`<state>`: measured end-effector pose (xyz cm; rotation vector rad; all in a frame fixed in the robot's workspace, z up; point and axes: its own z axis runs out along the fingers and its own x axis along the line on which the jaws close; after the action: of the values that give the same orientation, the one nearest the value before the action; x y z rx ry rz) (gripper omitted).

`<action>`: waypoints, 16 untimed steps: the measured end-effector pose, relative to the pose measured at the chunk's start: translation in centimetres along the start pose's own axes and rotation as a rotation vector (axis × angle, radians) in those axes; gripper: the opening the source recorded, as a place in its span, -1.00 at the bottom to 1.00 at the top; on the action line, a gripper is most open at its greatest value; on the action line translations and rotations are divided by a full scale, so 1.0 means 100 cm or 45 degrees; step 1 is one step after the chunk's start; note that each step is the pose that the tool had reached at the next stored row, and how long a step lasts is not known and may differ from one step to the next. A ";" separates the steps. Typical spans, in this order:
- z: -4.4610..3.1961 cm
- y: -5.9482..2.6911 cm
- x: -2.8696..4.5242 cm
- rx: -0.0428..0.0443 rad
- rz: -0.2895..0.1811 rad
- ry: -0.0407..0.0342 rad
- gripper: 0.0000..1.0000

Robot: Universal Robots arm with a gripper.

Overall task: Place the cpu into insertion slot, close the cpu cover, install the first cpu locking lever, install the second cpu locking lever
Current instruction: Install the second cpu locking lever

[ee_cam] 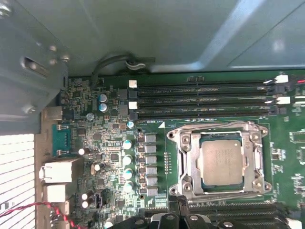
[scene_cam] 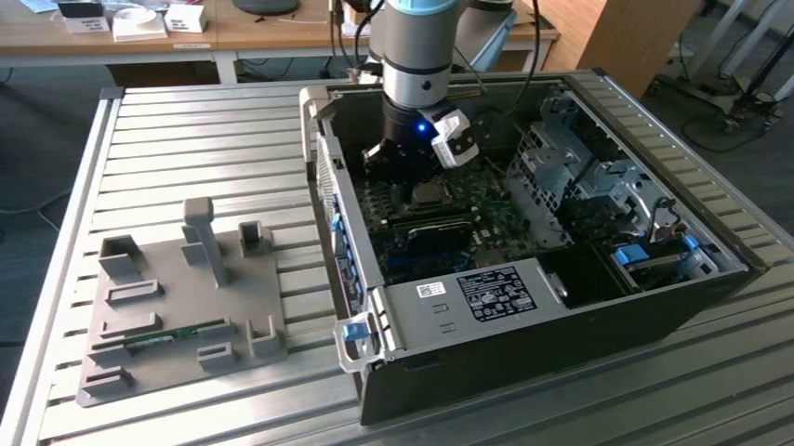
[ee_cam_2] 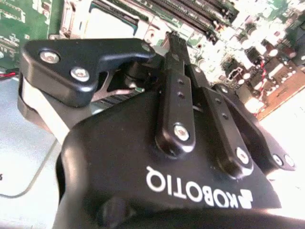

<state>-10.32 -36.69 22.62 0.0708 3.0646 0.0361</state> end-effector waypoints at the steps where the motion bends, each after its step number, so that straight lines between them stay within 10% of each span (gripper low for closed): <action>1: -0.0006 0.0000 -0.0001 0.000 0.000 0.0000 -0.80; 7: -0.0008 0.0001 -0.0020 0.000 0.000 0.0002 -0.80; 16: 0.0012 0.0012 -0.0254 0.000 0.000 -0.0001 -0.80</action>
<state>-7.78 -36.69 22.69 0.0707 3.0646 0.0364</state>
